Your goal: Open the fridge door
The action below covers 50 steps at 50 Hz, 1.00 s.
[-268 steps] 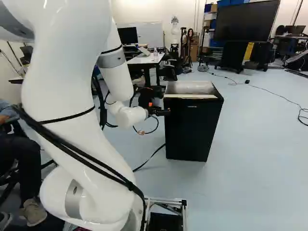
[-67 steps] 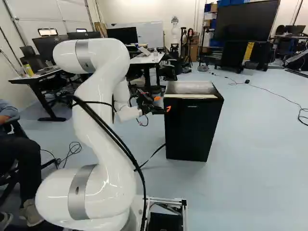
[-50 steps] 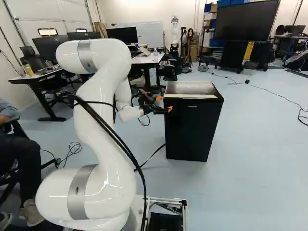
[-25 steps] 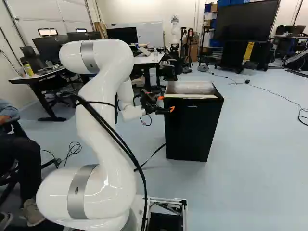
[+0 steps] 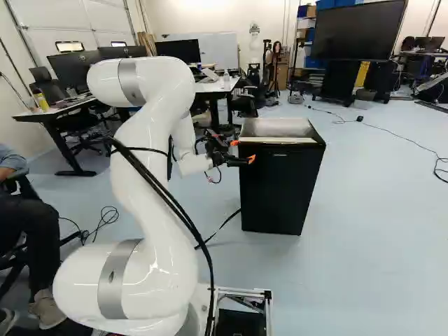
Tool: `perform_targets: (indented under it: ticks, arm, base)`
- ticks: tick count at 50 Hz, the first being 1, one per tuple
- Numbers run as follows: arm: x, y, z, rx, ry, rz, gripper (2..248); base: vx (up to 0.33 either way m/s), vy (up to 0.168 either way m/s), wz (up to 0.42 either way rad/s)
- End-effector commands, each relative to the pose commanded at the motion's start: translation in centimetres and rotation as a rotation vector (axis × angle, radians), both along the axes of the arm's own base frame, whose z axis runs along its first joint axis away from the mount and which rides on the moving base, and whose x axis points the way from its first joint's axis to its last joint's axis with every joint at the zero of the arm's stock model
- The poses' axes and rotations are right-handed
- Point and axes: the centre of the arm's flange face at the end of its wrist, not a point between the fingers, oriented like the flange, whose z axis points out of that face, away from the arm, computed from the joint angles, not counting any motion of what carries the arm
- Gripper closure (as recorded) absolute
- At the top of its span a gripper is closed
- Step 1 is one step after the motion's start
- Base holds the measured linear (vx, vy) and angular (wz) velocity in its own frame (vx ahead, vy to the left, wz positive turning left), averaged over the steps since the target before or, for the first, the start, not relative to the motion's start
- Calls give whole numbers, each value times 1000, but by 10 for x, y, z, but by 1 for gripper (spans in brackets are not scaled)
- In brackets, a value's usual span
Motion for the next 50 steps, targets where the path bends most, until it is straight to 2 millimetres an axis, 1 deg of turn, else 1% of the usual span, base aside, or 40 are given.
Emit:
perform_targets:
  ticks: [9, 22, 50]
  arm:
    - [-14, -2, 1, 4, 16, -32, 3]
    - [-44, -6, 3, 8, 50, -87, 3]
    - [-94, -10, 8, 0, 110, -105, 3]
  base:
    - [0, 0, -4]
    - [-1, -1, -8]
    - [0, 0, 0]
